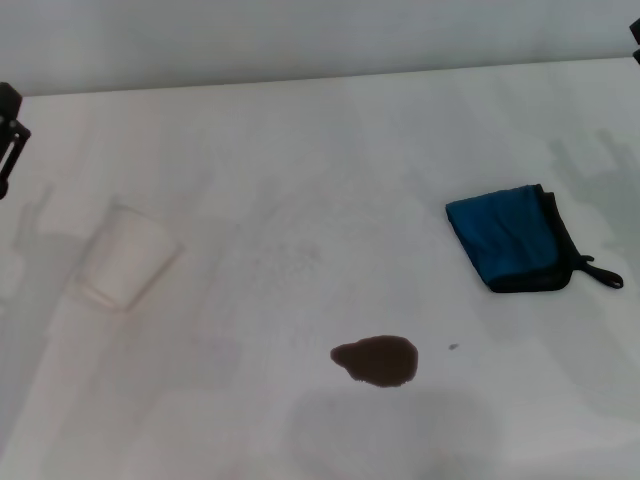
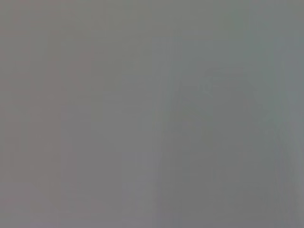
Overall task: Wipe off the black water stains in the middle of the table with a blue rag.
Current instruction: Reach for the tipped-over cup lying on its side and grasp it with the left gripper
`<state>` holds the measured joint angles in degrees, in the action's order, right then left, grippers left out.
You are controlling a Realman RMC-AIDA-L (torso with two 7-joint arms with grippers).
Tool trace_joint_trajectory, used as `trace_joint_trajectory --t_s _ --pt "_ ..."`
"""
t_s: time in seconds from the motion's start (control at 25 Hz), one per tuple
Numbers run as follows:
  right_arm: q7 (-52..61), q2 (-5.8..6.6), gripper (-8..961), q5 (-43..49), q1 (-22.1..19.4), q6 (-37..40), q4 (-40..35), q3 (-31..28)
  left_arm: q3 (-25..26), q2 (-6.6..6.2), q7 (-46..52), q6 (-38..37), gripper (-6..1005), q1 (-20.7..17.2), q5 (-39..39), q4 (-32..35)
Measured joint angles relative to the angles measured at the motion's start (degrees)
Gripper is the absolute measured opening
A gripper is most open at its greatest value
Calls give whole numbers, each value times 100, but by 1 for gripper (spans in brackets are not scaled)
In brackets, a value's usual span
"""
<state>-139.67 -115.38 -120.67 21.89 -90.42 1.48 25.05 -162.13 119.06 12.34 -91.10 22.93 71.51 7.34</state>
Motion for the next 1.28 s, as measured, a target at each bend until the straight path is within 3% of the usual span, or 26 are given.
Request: trace_joint_trajectory --t_s 1.28 --pt "578 15 857 -161 -317 74 -140 -216 2 33 -434 25 862 -112 -65 486"
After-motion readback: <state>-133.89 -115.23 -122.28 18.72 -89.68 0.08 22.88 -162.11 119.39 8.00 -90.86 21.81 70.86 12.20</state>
